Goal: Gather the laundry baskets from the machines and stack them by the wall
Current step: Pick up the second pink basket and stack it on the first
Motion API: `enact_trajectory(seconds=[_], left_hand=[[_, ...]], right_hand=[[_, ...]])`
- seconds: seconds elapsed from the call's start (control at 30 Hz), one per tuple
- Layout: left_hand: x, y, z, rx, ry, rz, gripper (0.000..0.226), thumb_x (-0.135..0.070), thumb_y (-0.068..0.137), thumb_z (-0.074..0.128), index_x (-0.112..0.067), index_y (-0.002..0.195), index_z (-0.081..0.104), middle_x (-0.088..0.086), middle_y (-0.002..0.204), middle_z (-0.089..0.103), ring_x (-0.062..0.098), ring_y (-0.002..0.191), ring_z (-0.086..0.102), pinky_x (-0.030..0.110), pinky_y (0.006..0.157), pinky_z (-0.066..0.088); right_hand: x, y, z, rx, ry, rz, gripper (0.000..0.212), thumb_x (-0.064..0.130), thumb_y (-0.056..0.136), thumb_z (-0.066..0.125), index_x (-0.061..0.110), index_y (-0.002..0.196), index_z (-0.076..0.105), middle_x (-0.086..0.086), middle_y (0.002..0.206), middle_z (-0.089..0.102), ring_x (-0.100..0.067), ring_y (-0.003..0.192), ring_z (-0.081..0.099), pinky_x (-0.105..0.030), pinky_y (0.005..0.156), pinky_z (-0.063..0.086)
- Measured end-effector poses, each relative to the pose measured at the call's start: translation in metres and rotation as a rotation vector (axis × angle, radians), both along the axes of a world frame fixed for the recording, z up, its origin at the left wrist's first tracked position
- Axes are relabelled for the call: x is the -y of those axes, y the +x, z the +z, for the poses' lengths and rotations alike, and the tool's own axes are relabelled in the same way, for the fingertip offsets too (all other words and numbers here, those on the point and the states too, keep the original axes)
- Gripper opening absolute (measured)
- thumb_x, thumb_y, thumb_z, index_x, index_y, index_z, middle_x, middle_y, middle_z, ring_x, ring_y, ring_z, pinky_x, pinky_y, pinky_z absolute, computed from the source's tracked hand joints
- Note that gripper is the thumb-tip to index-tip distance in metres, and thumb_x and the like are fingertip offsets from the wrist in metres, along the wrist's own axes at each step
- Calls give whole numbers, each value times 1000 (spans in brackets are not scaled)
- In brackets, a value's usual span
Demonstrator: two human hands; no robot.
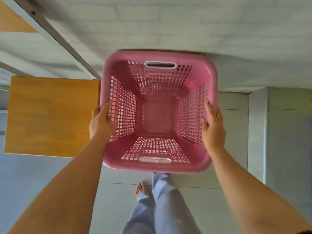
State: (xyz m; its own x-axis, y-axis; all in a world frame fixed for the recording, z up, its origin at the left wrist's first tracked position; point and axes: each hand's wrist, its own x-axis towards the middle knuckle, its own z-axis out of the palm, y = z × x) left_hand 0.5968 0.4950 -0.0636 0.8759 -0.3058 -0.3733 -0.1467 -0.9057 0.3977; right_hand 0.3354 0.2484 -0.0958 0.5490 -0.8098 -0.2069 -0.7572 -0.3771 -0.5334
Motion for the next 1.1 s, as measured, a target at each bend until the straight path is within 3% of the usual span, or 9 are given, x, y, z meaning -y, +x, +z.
enact_trajectory(seconds=[0.17, 0.23, 0.3, 0.37, 0.43, 0.63, 0.83, 1.1], left_hand=[[0, 0, -29, -67, 66, -33, 64, -8, 93, 44, -51, 140, 35, 4, 141, 40, 25, 87, 59, 31, 60, 51], [2, 0, -37, -144, 125, -52, 65, -10, 93, 45, -50, 142, 31, 1, 149, 35, 29, 99, 62, 35, 72, 57], [4, -3, -40, -240, 212, -110, 65, -12, 94, 45, -43, 148, 25, 0, 158, 21, 33, 119, 56, 33, 81, 49], [5, -6, -38, -300, 266, -152, 67, -18, 94, 47, -40, 151, 17, -1, 163, 6, 34, 130, 48, 37, 89, 48], [4, -9, -32, -304, 285, -189, 66, -28, 95, 47, -37, 152, 14, -5, 163, 4, 37, 132, 46, 47, 98, 46], [4, -30, -6, -263, 327, -279, 64, -41, 98, 39, -22, 154, 13, 3, 163, 12, 37, 141, 33, 55, 111, 34], [-8, -63, 40, -185, 311, -398, 64, -44, 99, 35, -19, 154, 12, 7, 163, 8, 33, 147, 20, 51, 116, 23], [-68, -125, 108, -35, 210, -599, 62, -43, 100, 35, -18, 153, 16, 10, 162, 12, 32, 148, 17, 49, 119, 18]], right_hand=[[0, 1, -29, -138, 28, 61, 73, 11, 95, 45, 45, 150, 11, -20, 159, 13, -35, 86, 68, -45, 63, 60], [-7, 0, -37, -249, 30, 151, 72, 15, 95, 43, 39, 152, 6, -23, 159, 9, -40, 108, 62, -48, 74, 59], [-15, -3, -41, -365, 9, 230, 72, 20, 95, 48, 31, 154, 8, -24, 159, 8, -42, 127, 50, -52, 88, 55], [-23, -6, -39, -453, -9, 213, 72, 26, 95, 50, 27, 154, 8, -22, 160, 10, -40, 134, 42, -54, 96, 49], [-30, -7, -32, -496, -7, 178, 70, 30, 96, 48, 25, 155, 9, -20, 160, 14, -37, 142, 30, -56, 105, 41], [-48, -10, 3, -504, -4, 165, 64, 36, 99, 39, 21, 155, 10, -17, 160, 18, -34, 146, 22, -54, 114, 29], [-82, -32, 55, -461, 1, 115, 62, 36, 101, 35, 17, 155, 10, -15, 160, 18, -33, 147, 20, -51, 117, 25], [-175, -117, 137, -401, -3, -64, 60, 37, 102, 31, 15, 155, 10, -11, 163, 10, -29, 150, 13, -47, 120, 18]])
